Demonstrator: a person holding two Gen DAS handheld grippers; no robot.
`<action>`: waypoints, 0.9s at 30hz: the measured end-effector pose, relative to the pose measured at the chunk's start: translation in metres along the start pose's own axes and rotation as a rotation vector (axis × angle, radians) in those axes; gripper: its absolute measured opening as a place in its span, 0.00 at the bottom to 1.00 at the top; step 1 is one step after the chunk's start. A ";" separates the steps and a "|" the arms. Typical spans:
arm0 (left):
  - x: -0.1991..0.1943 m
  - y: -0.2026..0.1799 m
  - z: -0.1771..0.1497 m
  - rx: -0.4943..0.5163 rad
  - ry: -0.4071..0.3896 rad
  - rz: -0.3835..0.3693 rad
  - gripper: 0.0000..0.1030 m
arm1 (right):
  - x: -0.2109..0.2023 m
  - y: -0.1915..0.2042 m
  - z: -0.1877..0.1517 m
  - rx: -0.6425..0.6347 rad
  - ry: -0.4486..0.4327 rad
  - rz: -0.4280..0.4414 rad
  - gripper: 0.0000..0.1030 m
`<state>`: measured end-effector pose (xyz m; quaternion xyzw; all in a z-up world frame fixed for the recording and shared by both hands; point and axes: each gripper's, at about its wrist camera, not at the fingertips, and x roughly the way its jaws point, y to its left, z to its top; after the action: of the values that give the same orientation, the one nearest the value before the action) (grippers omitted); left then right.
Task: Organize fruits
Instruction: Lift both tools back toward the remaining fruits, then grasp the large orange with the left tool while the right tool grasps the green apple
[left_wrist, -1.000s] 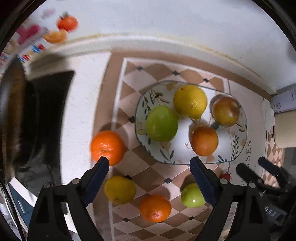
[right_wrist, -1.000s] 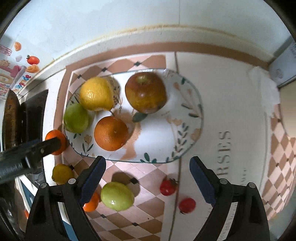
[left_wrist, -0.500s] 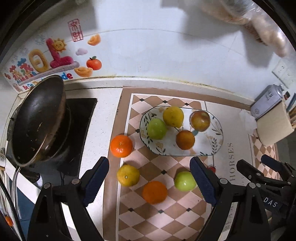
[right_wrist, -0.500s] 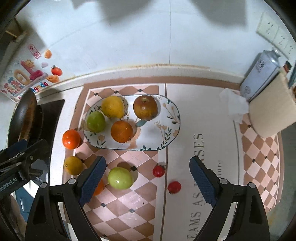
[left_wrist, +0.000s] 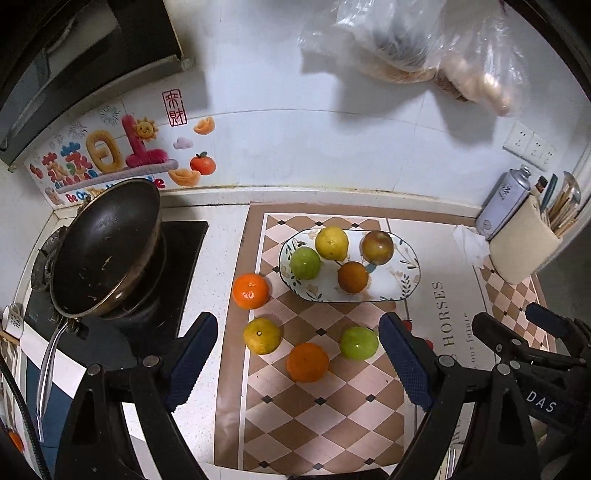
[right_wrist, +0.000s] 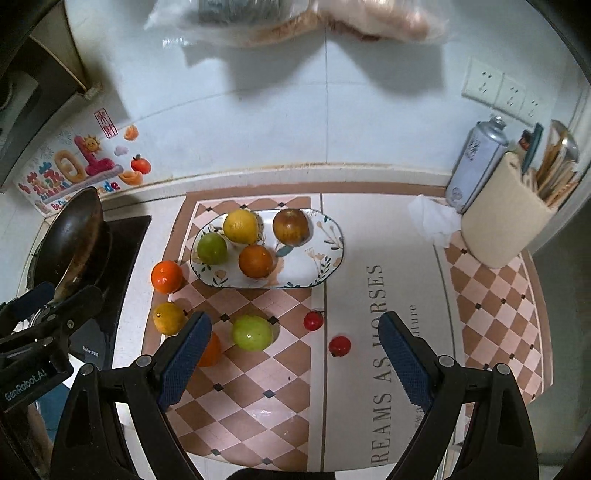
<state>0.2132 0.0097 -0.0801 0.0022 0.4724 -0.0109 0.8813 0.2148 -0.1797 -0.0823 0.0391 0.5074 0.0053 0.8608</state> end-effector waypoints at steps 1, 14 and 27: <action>-0.003 0.000 -0.002 -0.002 -0.003 -0.004 0.87 | -0.005 0.000 -0.003 0.004 -0.006 0.001 0.91; 0.068 0.017 -0.030 -0.005 0.143 0.126 1.00 | 0.045 -0.013 -0.023 0.101 0.114 0.149 0.91; 0.169 0.056 -0.063 -0.171 0.421 0.137 0.99 | 0.234 0.015 -0.038 0.167 0.447 0.289 0.88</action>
<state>0.2554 0.0641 -0.2566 -0.0384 0.6438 0.0897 0.7590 0.2957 -0.1508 -0.3037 0.1799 0.6724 0.0947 0.7117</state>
